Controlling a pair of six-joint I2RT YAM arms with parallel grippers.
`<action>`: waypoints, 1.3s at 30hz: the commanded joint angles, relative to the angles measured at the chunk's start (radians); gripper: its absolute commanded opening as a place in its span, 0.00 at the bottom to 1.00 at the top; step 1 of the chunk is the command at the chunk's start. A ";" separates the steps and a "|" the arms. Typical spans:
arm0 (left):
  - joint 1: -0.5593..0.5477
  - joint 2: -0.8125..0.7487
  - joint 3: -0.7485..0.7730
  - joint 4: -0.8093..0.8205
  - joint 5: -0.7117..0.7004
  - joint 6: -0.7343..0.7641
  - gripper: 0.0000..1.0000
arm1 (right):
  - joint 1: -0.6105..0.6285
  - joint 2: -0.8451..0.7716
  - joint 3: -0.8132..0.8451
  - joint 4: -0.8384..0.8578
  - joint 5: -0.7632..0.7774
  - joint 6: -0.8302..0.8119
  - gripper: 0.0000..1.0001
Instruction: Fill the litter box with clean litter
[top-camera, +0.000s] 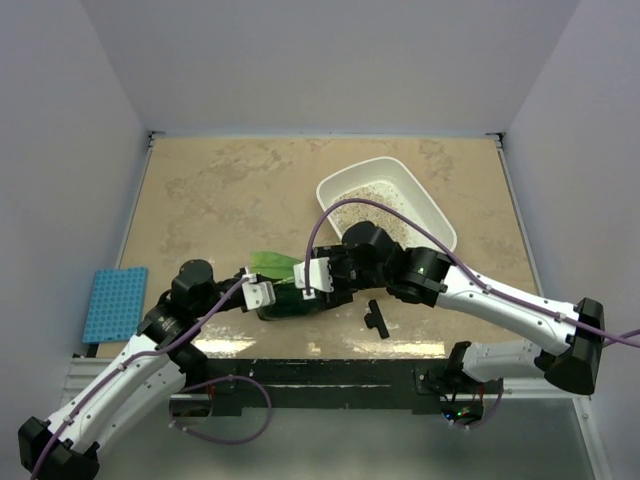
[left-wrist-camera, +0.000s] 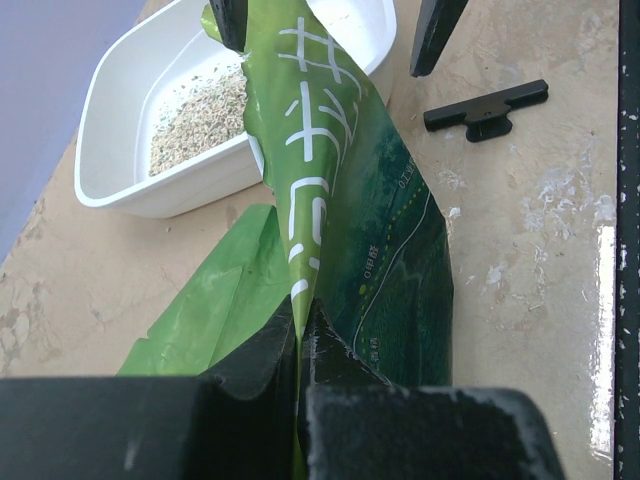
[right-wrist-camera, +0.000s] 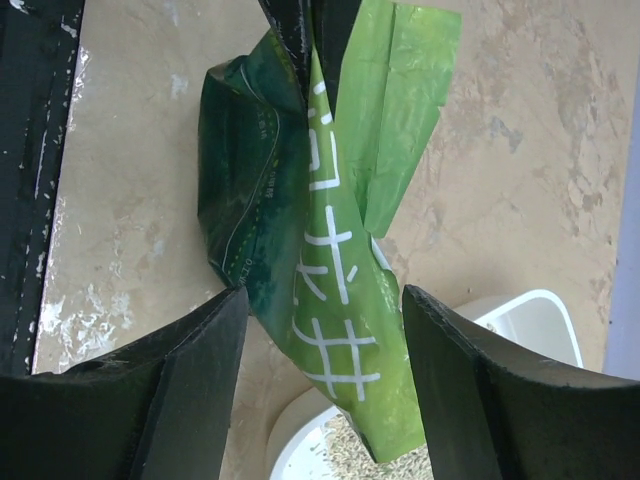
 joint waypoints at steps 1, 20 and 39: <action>0.004 -0.037 0.054 0.199 0.068 0.013 0.00 | 0.017 -0.014 0.013 0.017 0.019 -0.024 0.66; 0.004 -0.077 0.049 0.174 0.076 0.008 0.00 | 0.009 0.130 0.039 0.037 -0.004 -0.042 0.57; 0.001 -0.033 0.107 0.145 0.062 -0.010 0.06 | -0.025 0.200 0.043 -0.098 -0.158 0.054 0.00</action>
